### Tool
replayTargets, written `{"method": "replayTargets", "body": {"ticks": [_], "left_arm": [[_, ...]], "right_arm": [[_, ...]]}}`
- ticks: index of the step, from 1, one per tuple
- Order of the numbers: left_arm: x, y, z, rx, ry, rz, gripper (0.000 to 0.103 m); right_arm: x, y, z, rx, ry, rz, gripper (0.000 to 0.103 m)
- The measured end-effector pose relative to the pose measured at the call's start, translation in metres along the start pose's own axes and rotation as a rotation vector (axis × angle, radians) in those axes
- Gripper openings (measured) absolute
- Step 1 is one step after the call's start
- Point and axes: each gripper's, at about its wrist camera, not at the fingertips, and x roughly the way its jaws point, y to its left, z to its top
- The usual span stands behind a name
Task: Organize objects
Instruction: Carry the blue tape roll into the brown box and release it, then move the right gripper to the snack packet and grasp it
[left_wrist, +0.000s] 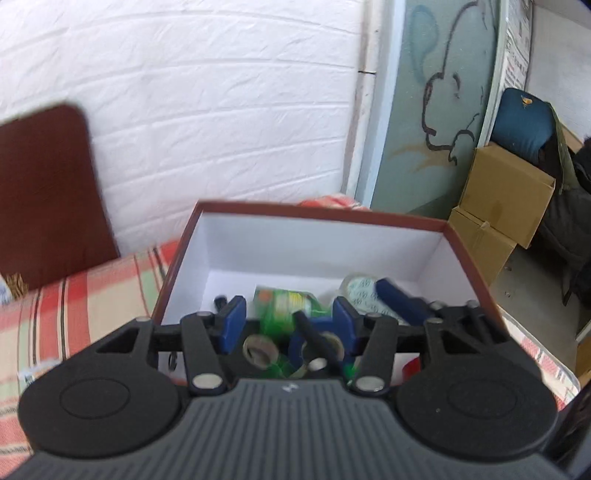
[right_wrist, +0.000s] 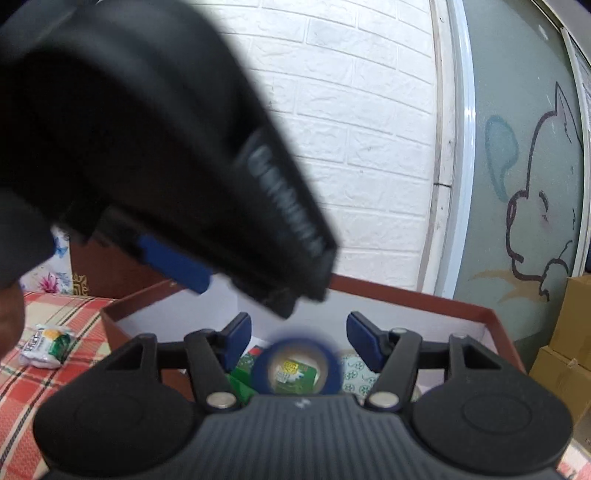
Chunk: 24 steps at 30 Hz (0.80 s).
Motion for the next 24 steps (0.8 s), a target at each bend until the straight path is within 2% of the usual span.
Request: {"method": "replayTargets", "body": {"ticks": [2, 8, 11, 14, 16, 19, 24], "left_arm": [[-0.003, 0.004, -0.009, 0.015, -0.010, -0.003, 0.059], [-0.030, 0.002, -0.028, 0.051, -0.055, -0.009, 0.059], [-0.047, 0.005, -0.039, 0.039, -0.073, -0.022, 0.059], [-0.062, 0.011, -0.053, 0.027, -0.068, 0.000, 0.059], [-0.068, 0.017, -0.061, 0.010, -0.045, 0.020, 0.059], [-0.075, 0.028, -0.075, -0.015, -0.006, 0.067, 0.059], [-0.081, 0.052, -0.101, -0.070, 0.076, 0.148, 0.059]], "right_arm": [[-0.007, 0.001, -0.007, 0.000, -0.021, -0.009, 0.063], [-0.033, 0.008, -0.019, 0.004, -0.053, -0.019, 0.063], [-0.050, 0.013, -0.021, 0.033, -0.047, -0.004, 0.063], [-0.074, 0.019, -0.023, 0.060, -0.029, 0.020, 0.067], [-0.074, 0.018, -0.025, 0.089, 0.011, 0.046, 0.068], [-0.089, 0.037, -0.031, 0.073, 0.062, 0.062, 0.067], [-0.084, 0.041, -0.046, 0.167, 0.248, 0.161, 0.067]]}}
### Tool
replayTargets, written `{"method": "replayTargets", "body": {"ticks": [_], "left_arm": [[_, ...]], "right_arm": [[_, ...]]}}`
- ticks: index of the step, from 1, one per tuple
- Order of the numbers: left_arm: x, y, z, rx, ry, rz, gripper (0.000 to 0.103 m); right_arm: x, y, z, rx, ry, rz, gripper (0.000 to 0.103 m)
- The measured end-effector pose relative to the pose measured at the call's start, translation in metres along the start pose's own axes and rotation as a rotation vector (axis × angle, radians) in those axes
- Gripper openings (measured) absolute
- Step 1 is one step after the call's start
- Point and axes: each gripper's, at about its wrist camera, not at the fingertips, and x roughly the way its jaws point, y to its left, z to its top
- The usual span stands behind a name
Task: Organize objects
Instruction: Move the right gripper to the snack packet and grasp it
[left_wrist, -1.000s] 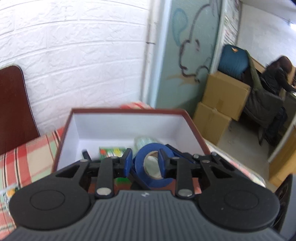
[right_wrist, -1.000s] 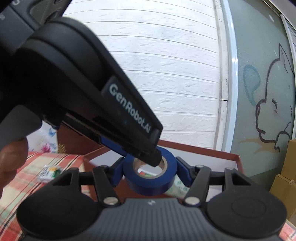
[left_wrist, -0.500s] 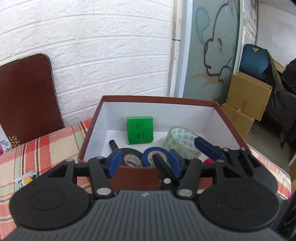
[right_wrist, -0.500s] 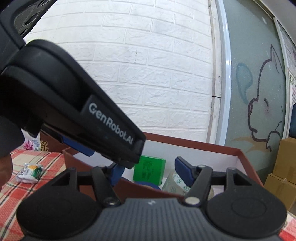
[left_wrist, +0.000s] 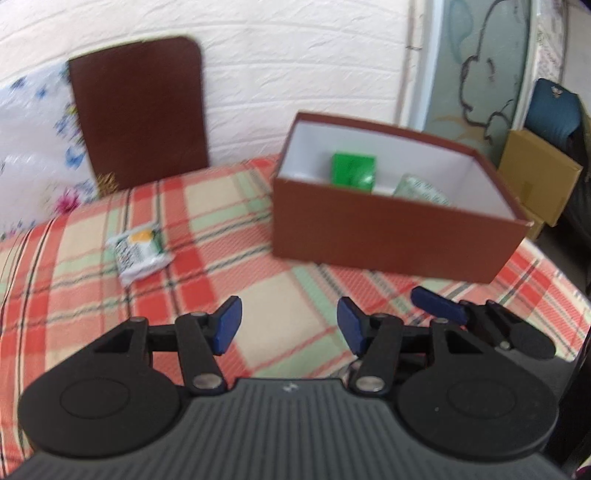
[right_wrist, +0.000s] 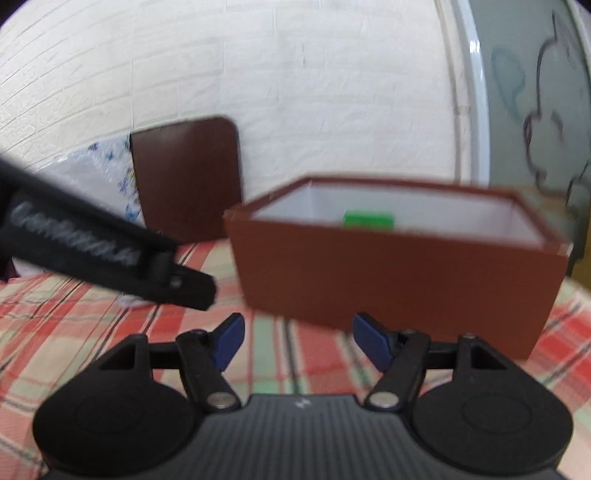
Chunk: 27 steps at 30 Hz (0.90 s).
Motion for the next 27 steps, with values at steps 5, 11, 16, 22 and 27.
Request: {"method": "replayTargets", "body": {"ticks": [5, 11, 16, 22, 27], "left_arm": [[-0.003, 0.021, -0.023, -0.022, 0.042, 0.052, 0.061], [-0.007, 0.044, -0.046, -0.034, 0.079, 0.114, 0.061], [-0.011, 0.069, -0.062, -0.059, 0.092, 0.156, 0.061], [-0.017, 0.101, -0.075, -0.111, 0.100, 0.188, 0.061], [-0.020, 0.127, -0.087, -0.154, 0.106, 0.208, 0.061]], "right_arm": [[0.001, 0.000, -0.009, 0.037, 0.080, 0.022, 0.067], [0.006, 0.018, -0.018, -0.024, 0.132, 0.029, 0.067], [0.006, 0.042, -0.025, -0.088, 0.165, 0.038, 0.067], [0.009, 0.073, -0.036, -0.173, 0.192, 0.060, 0.069], [0.009, 0.104, -0.044, -0.253, 0.203, 0.090, 0.070]]}}
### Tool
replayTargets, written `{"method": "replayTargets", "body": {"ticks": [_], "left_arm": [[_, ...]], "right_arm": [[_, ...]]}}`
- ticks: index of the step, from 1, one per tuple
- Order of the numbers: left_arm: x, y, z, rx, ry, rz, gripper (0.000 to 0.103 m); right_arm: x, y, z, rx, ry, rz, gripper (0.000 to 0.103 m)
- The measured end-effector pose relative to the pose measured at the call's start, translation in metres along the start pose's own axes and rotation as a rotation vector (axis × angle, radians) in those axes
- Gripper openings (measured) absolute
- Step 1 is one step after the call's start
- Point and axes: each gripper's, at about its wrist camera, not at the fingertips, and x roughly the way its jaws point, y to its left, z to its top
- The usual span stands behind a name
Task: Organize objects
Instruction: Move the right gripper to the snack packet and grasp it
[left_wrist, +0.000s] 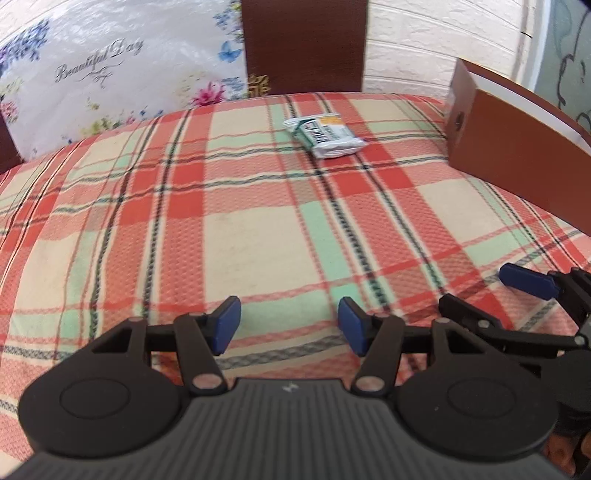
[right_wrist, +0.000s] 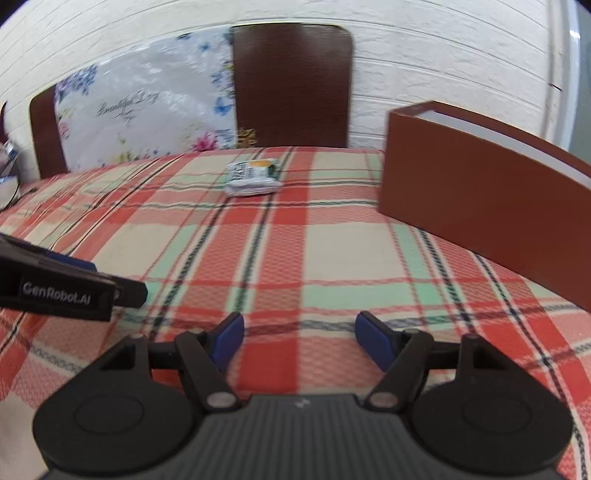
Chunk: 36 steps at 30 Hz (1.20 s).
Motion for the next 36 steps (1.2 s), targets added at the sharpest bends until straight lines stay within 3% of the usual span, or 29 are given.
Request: {"method": "replayTargets", "body": {"ticks": [15, 28, 36], "left_arm": [[-0.001, 0.057, -0.009, -0.053, -0.048, 0.043, 0.064], [0.009, 0.073, -0.009, -0.022, -0.105, 0.055, 0.066], [0.017, 0.077, -0.007, -0.008, -0.146, 0.065, 0.076]], "right_arm": [[0.010, 0.069, 0.009, -0.088, 0.007, 0.108, 0.070], [0.028, 0.083, 0.021, -0.085, 0.013, 0.124, 0.077], [0.038, 0.084, 0.028, -0.070, 0.008, 0.123, 0.078]]}}
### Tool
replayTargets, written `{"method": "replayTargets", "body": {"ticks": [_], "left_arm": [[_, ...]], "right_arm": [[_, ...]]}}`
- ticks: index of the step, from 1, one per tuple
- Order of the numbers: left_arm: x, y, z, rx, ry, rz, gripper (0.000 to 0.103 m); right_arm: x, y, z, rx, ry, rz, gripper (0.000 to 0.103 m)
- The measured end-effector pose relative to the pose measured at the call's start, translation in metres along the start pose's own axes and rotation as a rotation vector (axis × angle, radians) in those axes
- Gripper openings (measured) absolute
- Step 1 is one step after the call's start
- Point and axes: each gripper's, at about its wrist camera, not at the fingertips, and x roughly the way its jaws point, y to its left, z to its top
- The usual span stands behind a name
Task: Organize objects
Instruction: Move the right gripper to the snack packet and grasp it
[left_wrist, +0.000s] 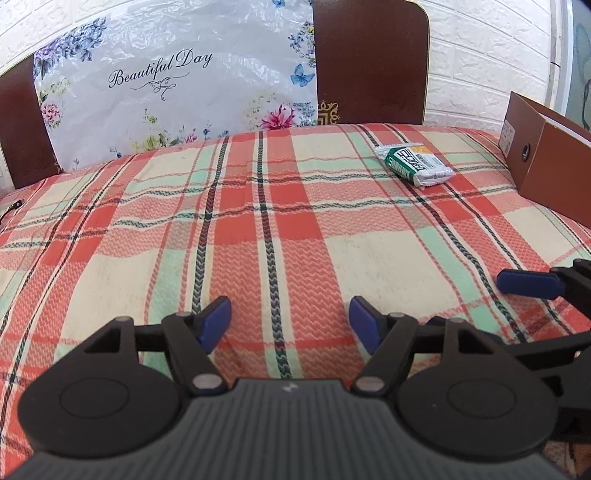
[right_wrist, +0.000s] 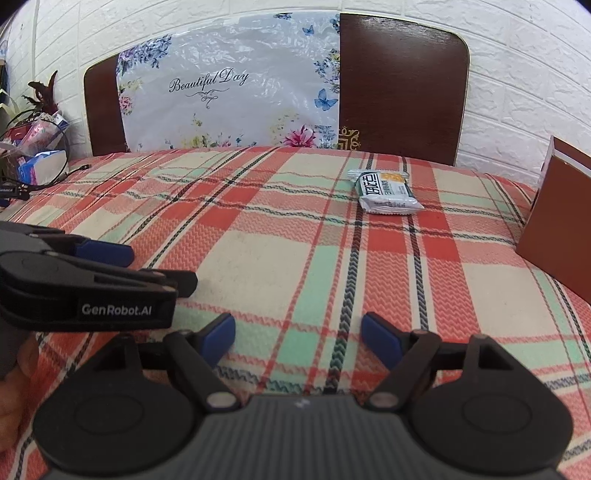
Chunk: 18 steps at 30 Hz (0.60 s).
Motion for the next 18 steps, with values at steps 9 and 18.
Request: {"method": "replayTargets", "body": {"ticks": [9, 18], "left_arm": [[0.014, 0.013, 0.004, -0.039, -0.023, 0.033, 0.093], [0.017, 0.016, 0.003, -0.044, -0.051, 0.040, 0.097]], "right_arm": [[0.014, -0.014, 0.011, 0.031, -0.010, -0.035, 0.079], [0.055, -0.062, 0.042, 0.101, -0.018, -0.156, 0.082]]}}
